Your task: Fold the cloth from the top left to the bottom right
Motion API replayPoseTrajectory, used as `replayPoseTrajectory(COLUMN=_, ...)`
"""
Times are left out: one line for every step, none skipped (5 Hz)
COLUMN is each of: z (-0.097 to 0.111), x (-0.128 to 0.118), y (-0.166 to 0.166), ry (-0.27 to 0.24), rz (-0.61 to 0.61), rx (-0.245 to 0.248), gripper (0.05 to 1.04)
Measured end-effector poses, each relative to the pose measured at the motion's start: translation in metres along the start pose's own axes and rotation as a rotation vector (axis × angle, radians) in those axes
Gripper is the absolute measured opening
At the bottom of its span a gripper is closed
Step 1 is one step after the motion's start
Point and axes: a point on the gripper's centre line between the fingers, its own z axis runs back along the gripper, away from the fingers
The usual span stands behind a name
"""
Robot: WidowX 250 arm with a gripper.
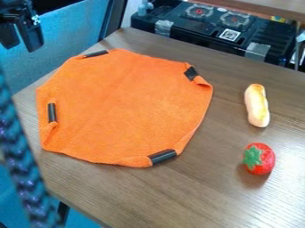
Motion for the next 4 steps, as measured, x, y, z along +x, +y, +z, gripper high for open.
replayPoseTrajectory(z=-0.012, x=-0.001, y=0.001, ry=0.033, rz=0.003, rx=-0.029, gripper=0.999)
replayPoseTrajectory(z=-0.015, x=0.024, y=0.017, ry=0.028, rz=-0.067, rx=-0.083, gripper=0.998)
replayPoseTrajectory(z=-0.004, x=0.033, y=0.040, ry=-0.080, rz=-0.055, rx=-0.050, gripper=0.999)
replayPoseTrajectory(z=-0.003, x=0.044, y=0.047, ry=-0.155, rz=-0.112, rx=-0.039, gripper=0.998)
